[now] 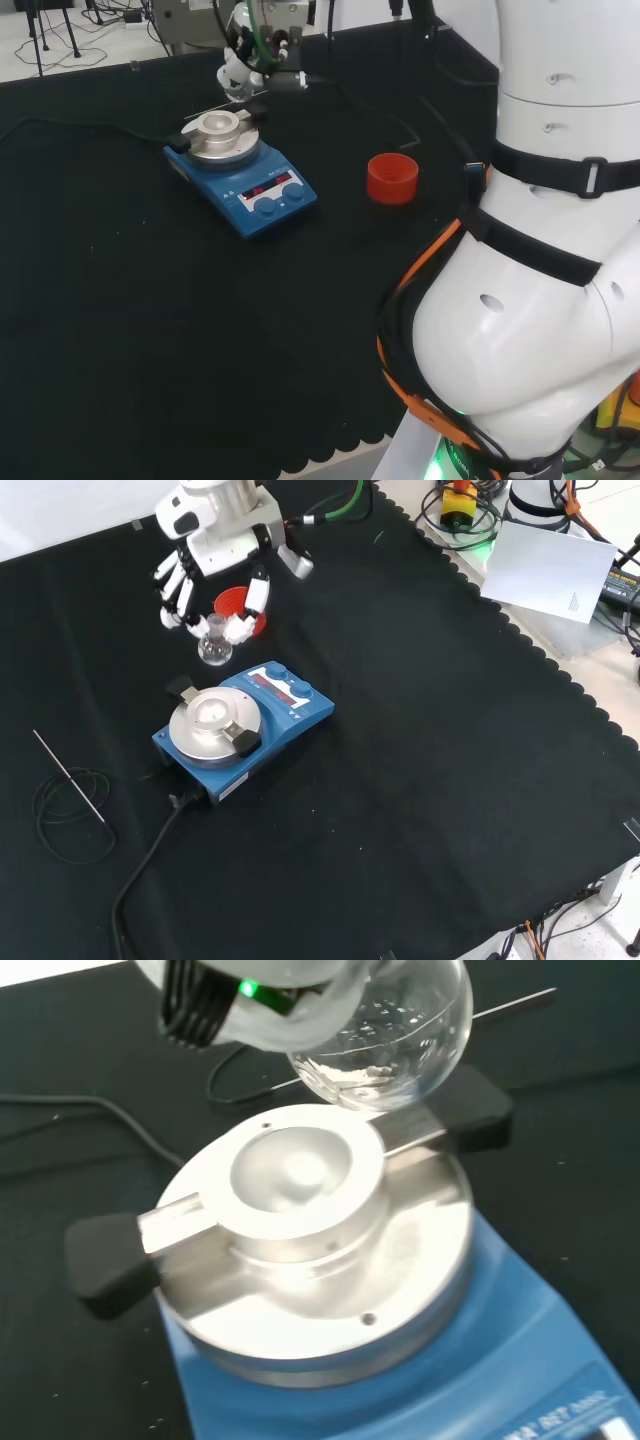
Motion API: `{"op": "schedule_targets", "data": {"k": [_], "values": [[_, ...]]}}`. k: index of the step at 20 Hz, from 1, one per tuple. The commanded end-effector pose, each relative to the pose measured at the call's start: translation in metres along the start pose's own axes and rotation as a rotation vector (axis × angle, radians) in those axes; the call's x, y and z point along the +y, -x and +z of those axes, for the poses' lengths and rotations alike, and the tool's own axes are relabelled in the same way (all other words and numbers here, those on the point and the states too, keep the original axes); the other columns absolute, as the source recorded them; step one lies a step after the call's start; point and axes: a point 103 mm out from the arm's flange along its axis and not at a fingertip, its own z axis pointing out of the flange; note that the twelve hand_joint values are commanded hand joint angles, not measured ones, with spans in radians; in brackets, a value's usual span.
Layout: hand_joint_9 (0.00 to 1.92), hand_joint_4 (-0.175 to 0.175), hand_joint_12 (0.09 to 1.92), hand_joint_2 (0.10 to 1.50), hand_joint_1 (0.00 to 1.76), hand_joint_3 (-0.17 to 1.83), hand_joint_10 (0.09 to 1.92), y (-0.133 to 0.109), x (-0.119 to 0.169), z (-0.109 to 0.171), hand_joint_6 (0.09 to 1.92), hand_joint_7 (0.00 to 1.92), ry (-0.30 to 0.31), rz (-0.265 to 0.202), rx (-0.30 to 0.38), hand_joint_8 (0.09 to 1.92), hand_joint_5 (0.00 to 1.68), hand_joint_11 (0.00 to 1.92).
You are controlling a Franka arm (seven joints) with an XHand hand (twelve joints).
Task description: Place the round-bottom flask on the heater.
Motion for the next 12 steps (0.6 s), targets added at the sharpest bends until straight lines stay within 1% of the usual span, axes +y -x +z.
{"op": "schedule_targets", "data": {"k": [1,7,12], "values": [[0.72,0.175,1.3,0.72,1.06,0.74,0.57,-0.035,0.011,0.015,1.08,0.55,-0.048,-0.047,-0.039,0.59,1.06,0.34],[0.72,0.175,1.3,0.72,1.06,0.74,0.57,-0.047,0.024,0.026,1.08,0.54,-0.073,-0.059,-0.056,0.59,1.06,0.34],[0.72,0.175,1.3,0.72,1.06,0.75,0.57,-0.048,0.03,0.032,1.08,0.54,-0.088,-0.056,-0.065,0.59,1.06,0.34]]}}
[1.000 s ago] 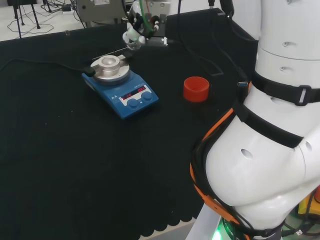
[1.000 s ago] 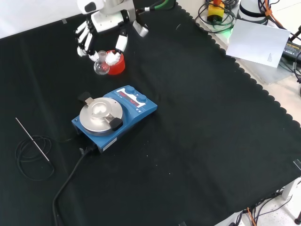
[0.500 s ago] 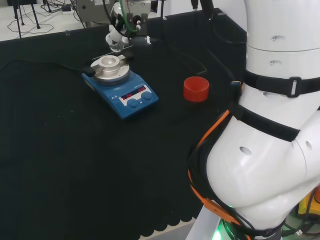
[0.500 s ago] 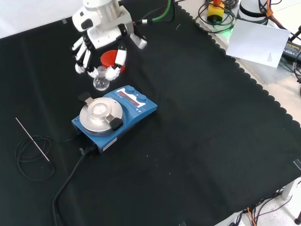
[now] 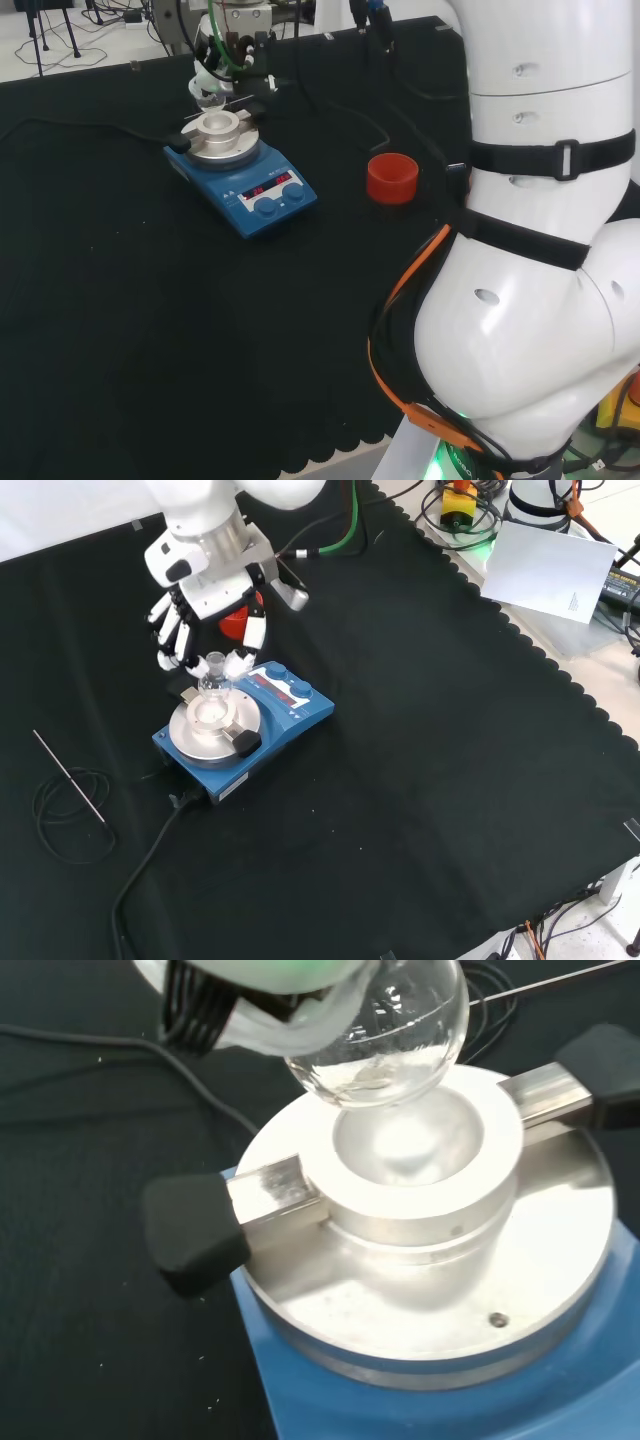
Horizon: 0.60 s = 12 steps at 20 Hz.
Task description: Place the round-bottom flask on the heater.
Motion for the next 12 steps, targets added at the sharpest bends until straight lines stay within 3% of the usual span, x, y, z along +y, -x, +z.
{"op": "schedule_targets", "data": {"k": [1,12], "values": [[0.72,0.175,1.3,0.72,1.06,0.75,0.57,-0.008,0.004,0.011,1.08,0.54,-0.035,-0.005,-0.025,0.59,1.06,0.34],[0.71,0.175,1.3,0.71,1.06,0.75,0.57,0.005,0.009,0.016,1.08,0.53,-0.044,0.017,-0.033,0.59,1.06,0.34]]}}
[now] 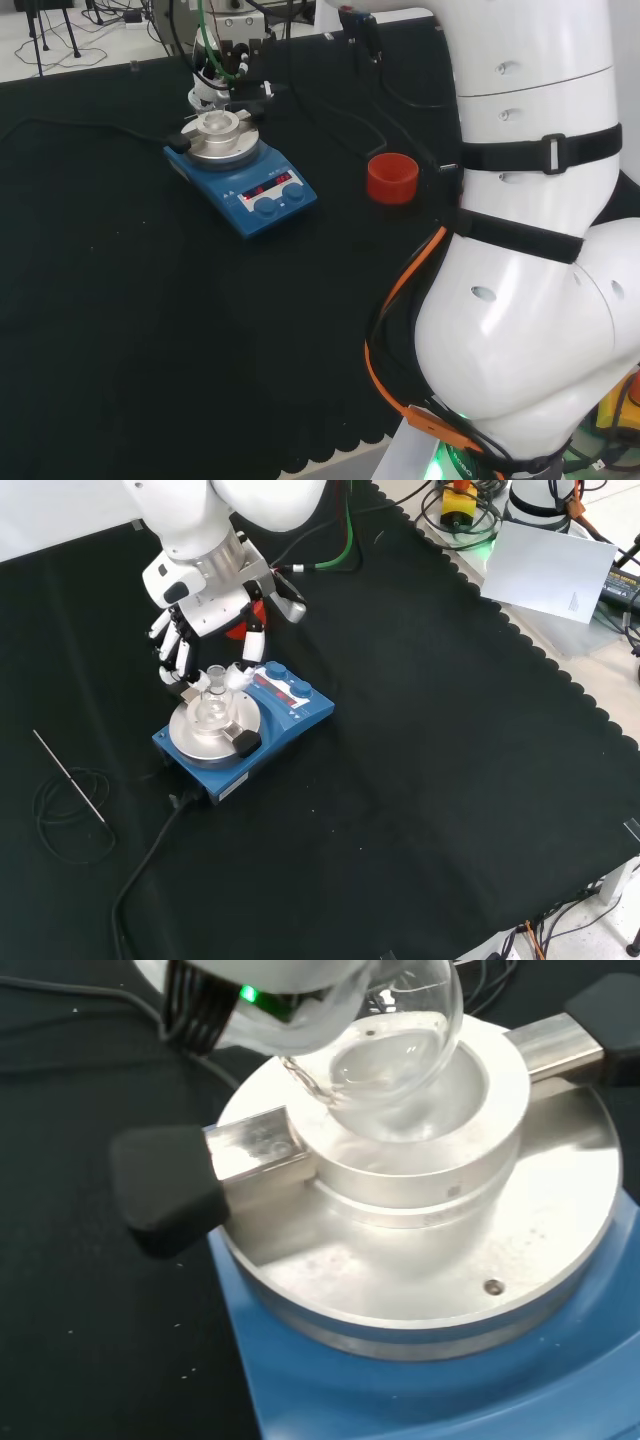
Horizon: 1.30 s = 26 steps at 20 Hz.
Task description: Place the round-bottom flask on the heater.
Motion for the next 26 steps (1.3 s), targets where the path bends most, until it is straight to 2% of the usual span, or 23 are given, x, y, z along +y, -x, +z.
{"op": "schedule_targets", "data": {"k": [1,13,26], "values": [[0.71,0.175,1.3,0.71,1.06,0.75,0.57,0.004,0.002,0.002,1.08,0.53,-0.003,0.006,0.0,0.59,1.06,0.34],[0.71,0.175,1.3,0.71,1.06,0.76,0.57,-0.002,0.01,0.012,1.08,0.53,-0.024,0.004,-0.008,0.59,1.06,0.33],[0.71,0.175,1.3,0.71,1.06,0.76,0.57,0.002,0.014,0.015,1.08,0.53,-0.029,0.016,-0.013,0.59,1.06,0.33]]}}
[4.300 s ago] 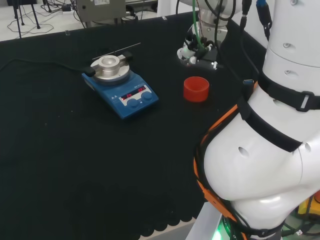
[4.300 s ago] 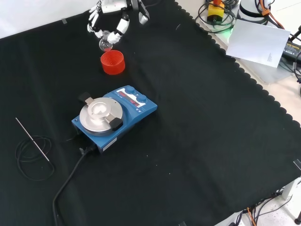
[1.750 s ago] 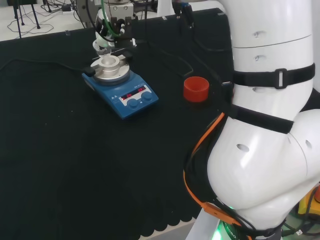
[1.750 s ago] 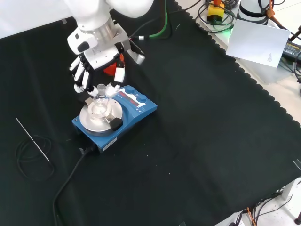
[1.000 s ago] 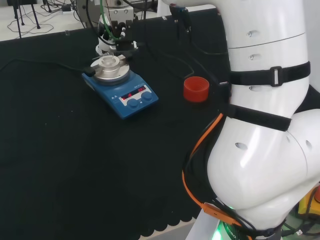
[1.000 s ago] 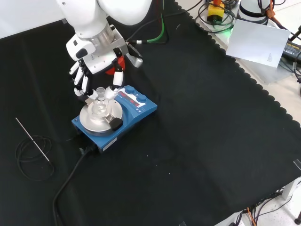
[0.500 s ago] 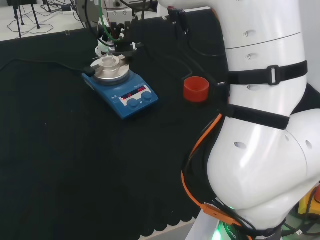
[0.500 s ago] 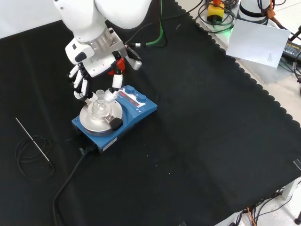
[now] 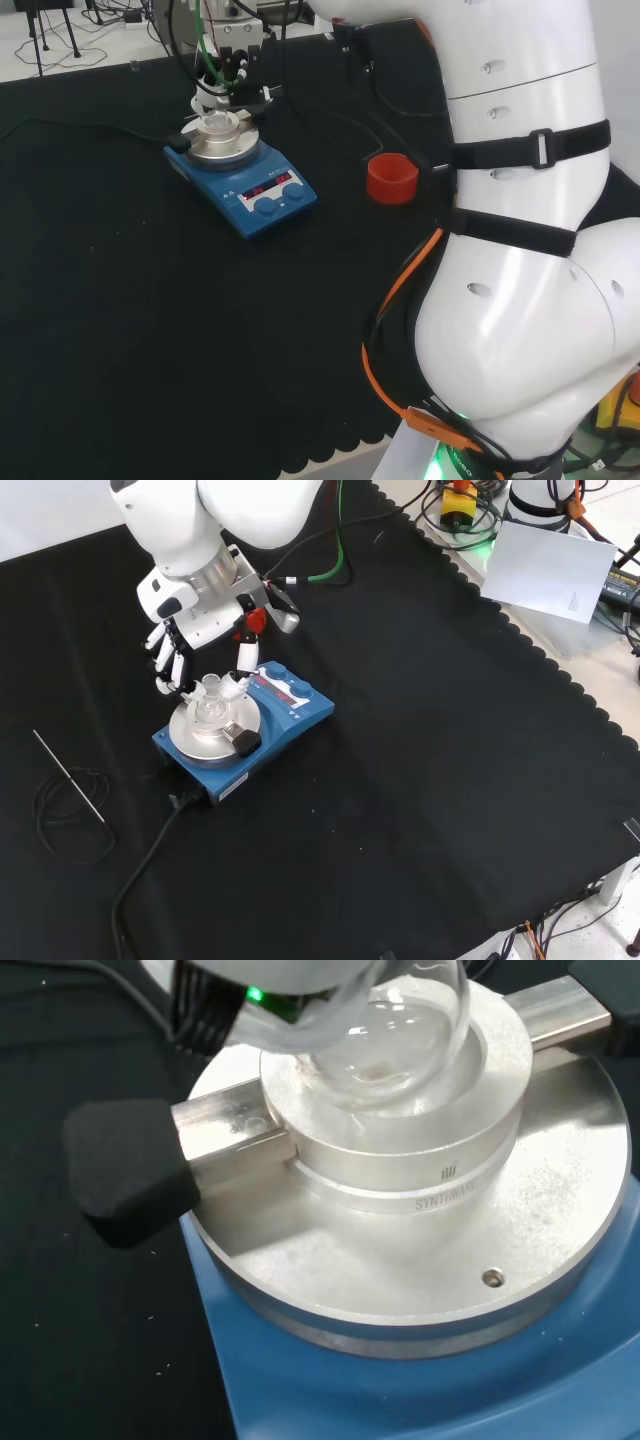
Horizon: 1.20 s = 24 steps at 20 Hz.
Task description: Place the round-bottom flask on the heater.
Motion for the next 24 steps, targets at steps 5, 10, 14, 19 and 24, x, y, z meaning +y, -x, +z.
{"op": "schedule_targets", "data": {"k": [5,10,14,19,24], "values": [[0.71,0.175,1.3,0.71,1.06,0.76,0.58,0.002,0.004,0.004,1.08,0.53,-0.011,0.004,-0.003,0.59,1.06,0.33],[0.71,0.175,1.3,0.71,1.06,0.76,0.58,0.005,0.008,0.006,1.08,0.53,-0.016,0.005,-0.003,0.59,1.06,0.33],[0.7,0.175,1.3,0.71,1.06,0.76,0.58,0.008,0.009,0.007,1.09,0.53,-0.012,0.004,0.017,0.59,1.06,0.33],[0.61,0.04,1.32,0.76,0.89,0.56,0.63,0.012,0.005,0.001,0.95,0.42,0.015,-0.04,0.093,0.62,0.84,0.27],[0.52,-0.038,1.34,0.67,0.71,0.52,0.69,0.016,-0.007,-0.011,0.56,0.31,0.032,-0.045,0.097,0.65,0.42,0.22]]}}
